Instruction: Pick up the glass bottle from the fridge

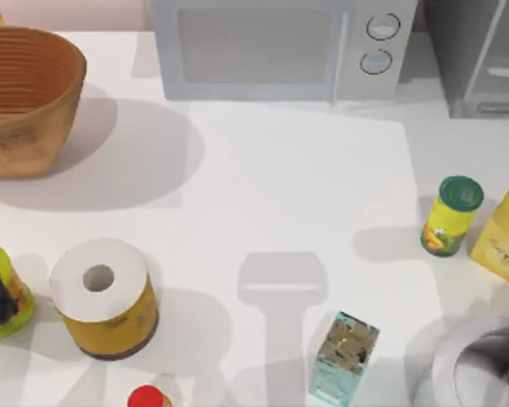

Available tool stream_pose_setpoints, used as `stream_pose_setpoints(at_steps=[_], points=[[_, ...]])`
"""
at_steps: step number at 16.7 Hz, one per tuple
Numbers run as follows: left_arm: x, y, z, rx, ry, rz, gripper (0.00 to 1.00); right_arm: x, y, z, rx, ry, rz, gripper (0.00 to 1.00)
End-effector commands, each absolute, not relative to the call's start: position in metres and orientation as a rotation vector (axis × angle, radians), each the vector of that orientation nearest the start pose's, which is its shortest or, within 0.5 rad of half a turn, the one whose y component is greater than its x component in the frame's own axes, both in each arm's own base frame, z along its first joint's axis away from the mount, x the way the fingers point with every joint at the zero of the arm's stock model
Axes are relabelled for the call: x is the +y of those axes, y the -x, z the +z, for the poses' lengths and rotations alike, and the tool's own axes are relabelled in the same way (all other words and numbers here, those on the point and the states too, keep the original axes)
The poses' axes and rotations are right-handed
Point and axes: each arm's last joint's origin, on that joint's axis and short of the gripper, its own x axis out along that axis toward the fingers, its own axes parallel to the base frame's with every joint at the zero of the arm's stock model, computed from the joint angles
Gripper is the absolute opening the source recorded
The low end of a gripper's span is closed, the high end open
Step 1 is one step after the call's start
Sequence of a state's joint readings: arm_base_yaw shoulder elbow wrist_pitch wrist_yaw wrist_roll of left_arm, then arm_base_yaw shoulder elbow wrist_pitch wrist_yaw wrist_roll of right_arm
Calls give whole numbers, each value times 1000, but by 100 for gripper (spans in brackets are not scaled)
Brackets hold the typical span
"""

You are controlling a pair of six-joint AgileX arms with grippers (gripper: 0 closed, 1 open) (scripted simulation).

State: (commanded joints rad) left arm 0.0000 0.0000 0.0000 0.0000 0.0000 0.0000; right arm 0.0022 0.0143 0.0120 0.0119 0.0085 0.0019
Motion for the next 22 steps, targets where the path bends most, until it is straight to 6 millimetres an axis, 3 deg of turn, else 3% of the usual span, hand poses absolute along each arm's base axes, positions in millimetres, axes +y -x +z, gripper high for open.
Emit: stream_pose_setpoints(at_steps=[5, 8, 10, 13, 16, 19, 22], points=[[-1, -106, 160, 0, 0, 0, 100, 7, -114, 218, -142, -21, -53, 0], [-1, -106, 160, 0, 0, 0, 100, 23, -137, 247, -163, -53, -75, 0], [-1, -106, 160, 0, 0, 0, 100, 43, -160, 254, -131, -66, -87, 0], [-1, -106, 160, 0, 0, 0, 100, 90, -195, 244, -48, -54, -92, 0], [-1, -106, 160, 0, 0, 0, 100, 152, -212, 214, 25, -6, -82, 0], [-1, -106, 160, 0, 0, 0, 100, 211, -205, 181, 48, 36, -59, 0], [-1, -106, 160, 0, 0, 0, 100, 255, -184, 160, 32, 39, -29, 0]])
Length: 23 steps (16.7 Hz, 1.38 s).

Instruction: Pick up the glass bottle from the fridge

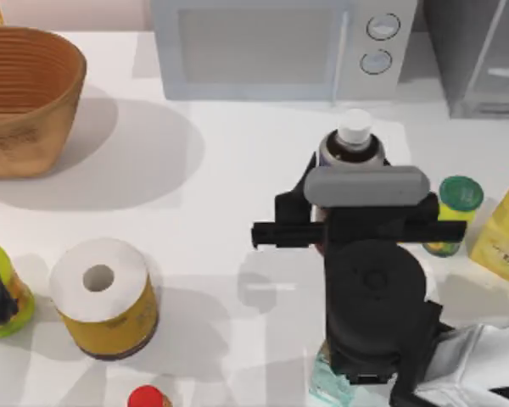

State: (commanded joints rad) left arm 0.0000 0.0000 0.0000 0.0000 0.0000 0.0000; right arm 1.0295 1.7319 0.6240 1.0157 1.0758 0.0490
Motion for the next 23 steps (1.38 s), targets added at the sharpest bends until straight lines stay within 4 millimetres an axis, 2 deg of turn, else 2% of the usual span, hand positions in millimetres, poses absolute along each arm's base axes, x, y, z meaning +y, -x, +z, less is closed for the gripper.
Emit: stream_pose_setpoints(at_steps=[2, 4, 10, 13, 18, 23], points=[[-1, -106, 160, 0, 0, 0, 100, 275, -169, 154, 16, 24, -12, 0], [-1, -106, 160, 0, 0, 0, 100, 285, -161, 151, 7, 11, -3, 0], [-1, -106, 160, 0, 0, 0, 100, 285, -161, 150, 7, 11, -2, 0], [-1, -106, 160, 0, 0, 0, 100, 287, -175, 143, 1, -6, -7, 0], [-1, -106, 160, 0, 0, 0, 100, 287, -206, 113, 6, 8, -1, 0], [-1, -106, 160, 0, 0, 0, 100, 286, -210, 110, 5, 10, -1, 0]])
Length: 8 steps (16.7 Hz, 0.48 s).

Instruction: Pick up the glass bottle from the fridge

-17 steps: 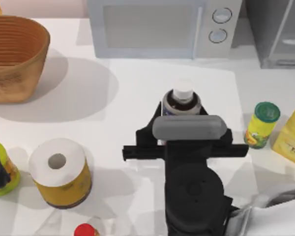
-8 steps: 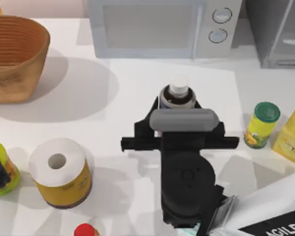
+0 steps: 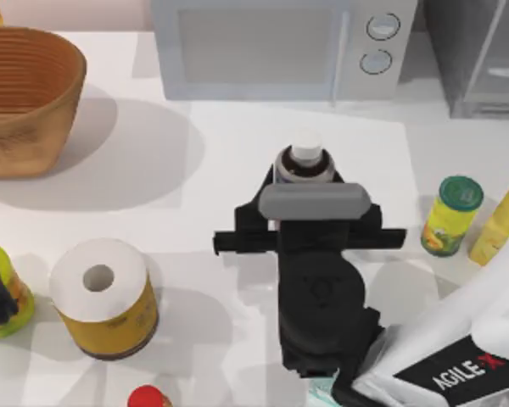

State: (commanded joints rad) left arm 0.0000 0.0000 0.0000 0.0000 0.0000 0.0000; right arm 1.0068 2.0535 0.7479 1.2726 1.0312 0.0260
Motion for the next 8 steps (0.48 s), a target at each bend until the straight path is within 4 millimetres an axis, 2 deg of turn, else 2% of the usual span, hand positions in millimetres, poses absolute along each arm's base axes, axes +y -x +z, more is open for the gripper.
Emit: stream_pose_setpoints(at_steps=[8], points=[[-1, -106, 160, 0, 0, 0, 100, 286, -210, 110, 5, 10, -1, 60]])
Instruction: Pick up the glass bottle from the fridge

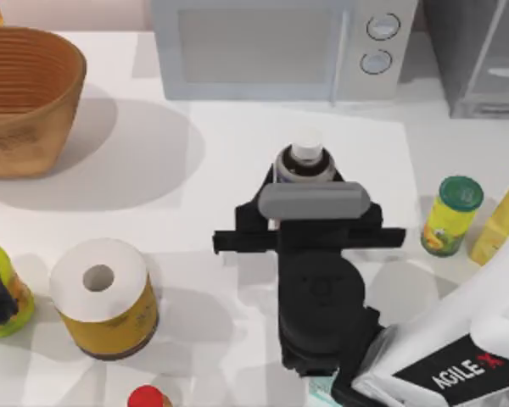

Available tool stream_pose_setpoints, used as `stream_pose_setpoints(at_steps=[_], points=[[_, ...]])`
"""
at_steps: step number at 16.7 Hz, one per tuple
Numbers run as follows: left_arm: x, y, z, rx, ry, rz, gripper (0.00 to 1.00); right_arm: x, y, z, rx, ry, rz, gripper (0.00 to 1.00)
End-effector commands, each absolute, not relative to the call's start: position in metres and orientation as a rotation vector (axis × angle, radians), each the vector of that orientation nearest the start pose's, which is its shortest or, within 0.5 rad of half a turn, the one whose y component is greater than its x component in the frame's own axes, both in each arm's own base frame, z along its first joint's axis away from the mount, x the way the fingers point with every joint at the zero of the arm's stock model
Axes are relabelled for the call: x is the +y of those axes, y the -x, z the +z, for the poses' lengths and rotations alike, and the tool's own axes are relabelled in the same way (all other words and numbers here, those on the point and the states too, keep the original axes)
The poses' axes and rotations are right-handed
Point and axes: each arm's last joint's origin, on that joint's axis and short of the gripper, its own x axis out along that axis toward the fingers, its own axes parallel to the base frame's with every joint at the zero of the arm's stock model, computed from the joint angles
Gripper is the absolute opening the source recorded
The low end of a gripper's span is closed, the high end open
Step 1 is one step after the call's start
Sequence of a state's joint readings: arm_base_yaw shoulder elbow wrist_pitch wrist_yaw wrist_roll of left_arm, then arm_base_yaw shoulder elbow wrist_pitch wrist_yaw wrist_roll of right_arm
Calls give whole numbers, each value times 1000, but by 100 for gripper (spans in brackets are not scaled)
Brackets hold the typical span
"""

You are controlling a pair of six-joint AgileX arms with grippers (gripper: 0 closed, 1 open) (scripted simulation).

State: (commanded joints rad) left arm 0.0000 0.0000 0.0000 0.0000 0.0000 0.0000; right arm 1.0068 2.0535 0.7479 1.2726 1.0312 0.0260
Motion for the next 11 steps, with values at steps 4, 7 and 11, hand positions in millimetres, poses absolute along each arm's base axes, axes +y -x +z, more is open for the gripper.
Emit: stream_pose_setpoints(at_steps=[4, 7, 11], points=[[-1, -106, 160, 0, 0, 0, 100, 286, -210, 110, 5, 10, -1, 90], [-1, -106, 160, 0, 0, 0, 100, 286, -210, 110, 5, 10, -1, 100], [-1, -106, 160, 0, 0, 0, 100, 286, -210, 110, 5, 10, -1, 100]])
